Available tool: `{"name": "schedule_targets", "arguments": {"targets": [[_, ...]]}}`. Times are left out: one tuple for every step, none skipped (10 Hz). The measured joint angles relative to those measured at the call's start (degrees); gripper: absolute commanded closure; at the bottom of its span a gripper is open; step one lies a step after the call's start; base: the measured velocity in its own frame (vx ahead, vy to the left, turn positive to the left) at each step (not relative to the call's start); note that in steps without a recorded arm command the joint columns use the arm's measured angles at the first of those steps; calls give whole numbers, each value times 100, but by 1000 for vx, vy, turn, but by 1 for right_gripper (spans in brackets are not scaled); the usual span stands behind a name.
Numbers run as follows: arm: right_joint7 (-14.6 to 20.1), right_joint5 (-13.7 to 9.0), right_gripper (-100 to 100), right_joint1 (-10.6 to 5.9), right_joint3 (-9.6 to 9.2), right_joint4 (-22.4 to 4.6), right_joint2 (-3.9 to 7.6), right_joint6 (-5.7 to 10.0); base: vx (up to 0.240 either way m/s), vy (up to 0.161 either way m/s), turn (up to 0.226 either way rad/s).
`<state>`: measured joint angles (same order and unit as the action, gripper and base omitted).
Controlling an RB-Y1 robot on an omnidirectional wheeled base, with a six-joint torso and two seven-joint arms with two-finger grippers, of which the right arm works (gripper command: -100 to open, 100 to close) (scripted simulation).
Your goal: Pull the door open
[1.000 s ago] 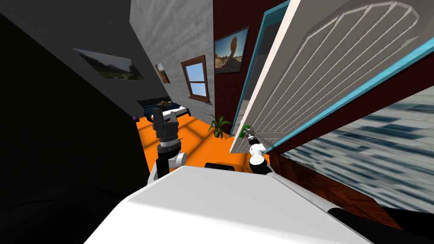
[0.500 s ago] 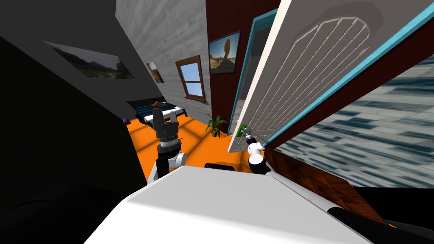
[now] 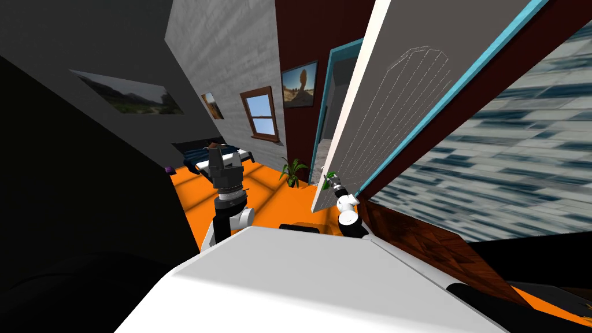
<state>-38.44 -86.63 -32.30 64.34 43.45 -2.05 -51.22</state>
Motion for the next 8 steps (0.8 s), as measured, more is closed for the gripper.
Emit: {"name": "schedule_targets", "arguments": {"targets": [[4, 5, -100, 16, -2, 50, 38, -8, 131, -99, 4], [12, 4, -100, 50, -5, 76, 83, -43, 101, -86, 31], [-105, -58, -100, -20, 31, -118, 224, -60, 62, -39, 49], [-130, -58, -100, -9, 26, -98, 250, -90, -34, -49, 42], [-120, -84, -100, 49, 42, 20, 201, -167, -114, -52, 28], [-197, -133, -100, 108, 90, 9, 89, -235, -55, -19, -1], [-221, -138, 100, 118, 97, 1, 75, -246, 8, 10, 43], [-209, -122, 100, 123, 78, -17, 53, -249, 10, 24, 29]]}}
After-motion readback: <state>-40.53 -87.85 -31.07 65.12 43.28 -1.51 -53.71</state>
